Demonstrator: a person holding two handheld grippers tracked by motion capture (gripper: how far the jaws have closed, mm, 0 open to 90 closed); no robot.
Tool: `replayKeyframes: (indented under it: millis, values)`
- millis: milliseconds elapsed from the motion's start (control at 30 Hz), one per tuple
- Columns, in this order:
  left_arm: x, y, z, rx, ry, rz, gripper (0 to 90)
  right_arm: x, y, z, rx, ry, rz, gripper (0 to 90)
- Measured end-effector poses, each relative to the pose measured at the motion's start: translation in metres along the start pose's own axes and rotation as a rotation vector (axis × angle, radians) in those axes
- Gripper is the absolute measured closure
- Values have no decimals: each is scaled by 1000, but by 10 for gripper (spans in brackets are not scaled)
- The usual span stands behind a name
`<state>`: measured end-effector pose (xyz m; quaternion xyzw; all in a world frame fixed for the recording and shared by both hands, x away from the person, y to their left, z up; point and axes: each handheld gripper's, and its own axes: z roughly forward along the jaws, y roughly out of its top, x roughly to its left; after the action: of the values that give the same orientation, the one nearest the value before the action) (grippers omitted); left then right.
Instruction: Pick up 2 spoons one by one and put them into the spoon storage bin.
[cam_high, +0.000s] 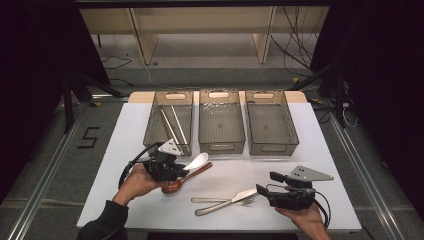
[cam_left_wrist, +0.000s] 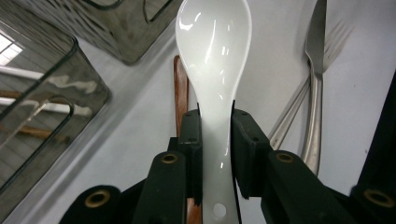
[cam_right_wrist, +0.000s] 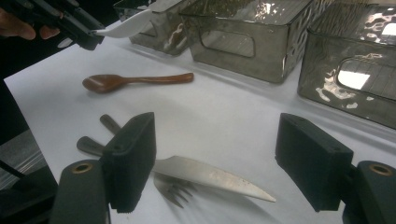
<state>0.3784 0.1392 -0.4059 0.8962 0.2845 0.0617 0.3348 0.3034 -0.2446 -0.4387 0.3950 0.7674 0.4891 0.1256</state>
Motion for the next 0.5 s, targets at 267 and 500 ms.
replayKeyframes:
  millis: [267,500]
  values:
    - [7,22,1,-36,9,-21,751,1,0,1,1,6,3,297]
    - [18,45,7,-84,26,-50,751,0,0,1,-1,7,3,297]
